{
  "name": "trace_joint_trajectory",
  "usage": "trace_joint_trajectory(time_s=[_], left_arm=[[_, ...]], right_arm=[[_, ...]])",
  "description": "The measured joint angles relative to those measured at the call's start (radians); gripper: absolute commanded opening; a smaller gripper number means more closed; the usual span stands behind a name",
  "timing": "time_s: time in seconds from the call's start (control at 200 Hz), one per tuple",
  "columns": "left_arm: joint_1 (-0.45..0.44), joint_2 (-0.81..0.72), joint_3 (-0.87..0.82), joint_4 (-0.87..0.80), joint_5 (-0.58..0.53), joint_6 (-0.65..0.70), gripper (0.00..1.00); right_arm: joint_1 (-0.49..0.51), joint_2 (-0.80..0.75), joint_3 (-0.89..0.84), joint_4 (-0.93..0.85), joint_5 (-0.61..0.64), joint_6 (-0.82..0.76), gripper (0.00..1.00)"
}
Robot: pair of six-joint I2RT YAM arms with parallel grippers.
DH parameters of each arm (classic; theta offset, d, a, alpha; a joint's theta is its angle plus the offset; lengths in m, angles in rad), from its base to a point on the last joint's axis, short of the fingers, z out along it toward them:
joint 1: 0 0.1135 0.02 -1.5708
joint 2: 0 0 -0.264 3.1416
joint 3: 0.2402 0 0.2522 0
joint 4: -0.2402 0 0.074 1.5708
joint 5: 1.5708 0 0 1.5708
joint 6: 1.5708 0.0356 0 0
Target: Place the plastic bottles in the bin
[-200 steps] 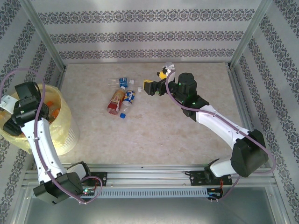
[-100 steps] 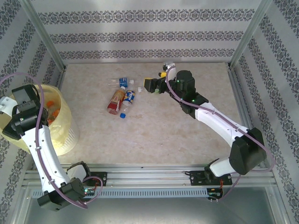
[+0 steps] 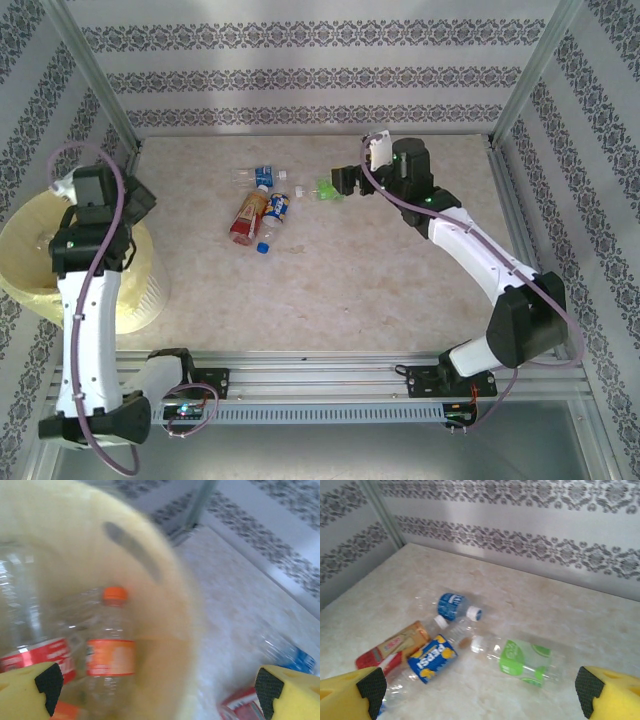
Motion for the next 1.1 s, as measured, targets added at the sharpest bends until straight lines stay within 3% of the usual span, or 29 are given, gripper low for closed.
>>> trace_joint_trajectory(time_s=[0.155,0.32,0.495,0.7,0.899,1.104], left_arm=[[-0.120,0.061,0.010,0.069,0.020,-0.008,1.00],[-0.168,0.117,0.009,0.164,0.135,-0.009,1.00],[-0.175,0.145,-0.016,0.262,0.275,-0.009,1.00],[-0.175,0.146,-0.045,0.286,0.322,-0.009,1.00],[-0.175,0.146,-0.066,0.290,0.326,-0.009,1.00],[-0.175,0.148,-0.070,0.294,0.327,-0.009,1.00]], right_arm=[[-0.045,0.085,0.055,-0.050,-0.003,0.075,0.98],[-0.067,0.248,0.189,-0.141,-0.031,0.181,0.98],[-0.080,0.500,0.529,-0.386,-0.127,0.048,0.98],[-0.095,0.760,0.901,-0.605,-0.186,-0.106,0.98],[-0.113,0.933,1.079,-0.658,-0.225,-0.103,0.98],[-0.116,1.036,1.154,-0.675,-0.295,-0.047,0.98]])
